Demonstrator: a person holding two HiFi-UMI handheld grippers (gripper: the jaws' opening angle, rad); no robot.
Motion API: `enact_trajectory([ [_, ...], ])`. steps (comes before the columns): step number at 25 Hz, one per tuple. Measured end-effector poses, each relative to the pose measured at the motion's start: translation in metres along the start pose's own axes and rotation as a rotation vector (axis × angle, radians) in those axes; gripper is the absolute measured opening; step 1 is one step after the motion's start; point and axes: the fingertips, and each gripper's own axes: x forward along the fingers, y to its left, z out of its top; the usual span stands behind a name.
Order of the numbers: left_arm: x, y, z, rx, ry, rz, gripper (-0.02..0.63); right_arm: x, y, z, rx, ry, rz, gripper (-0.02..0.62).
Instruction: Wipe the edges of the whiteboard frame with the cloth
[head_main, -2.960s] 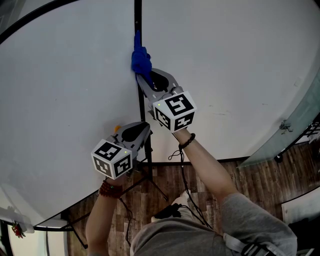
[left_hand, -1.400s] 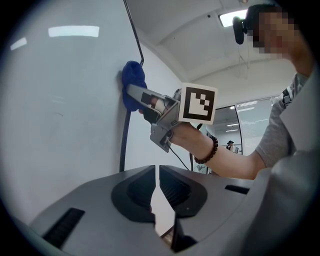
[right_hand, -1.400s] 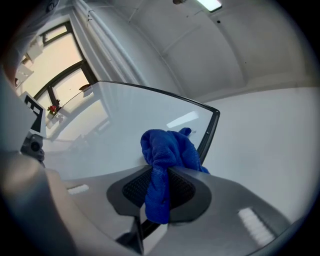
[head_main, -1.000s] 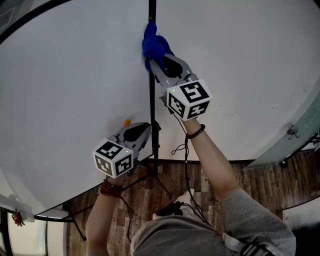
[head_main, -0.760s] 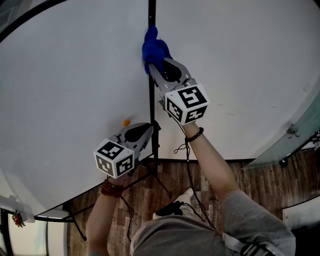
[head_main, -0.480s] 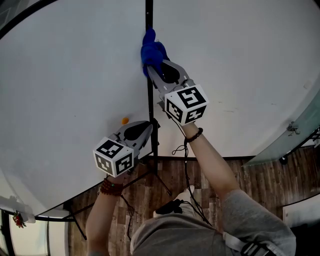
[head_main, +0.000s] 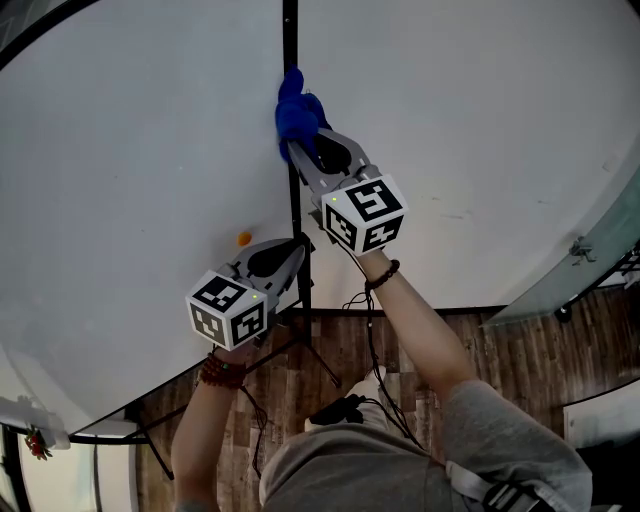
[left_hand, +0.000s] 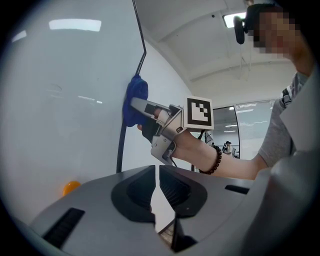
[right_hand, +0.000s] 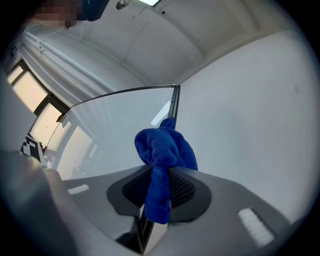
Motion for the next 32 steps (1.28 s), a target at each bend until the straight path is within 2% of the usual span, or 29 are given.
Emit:
enact_trajectory([
  [32, 0.003, 0.01, -0.026, -0.023, 0.024, 0.013, 0.031, -0.022, 0.01, -0.068, 0.079, 0.097, -0.035, 0.091],
])
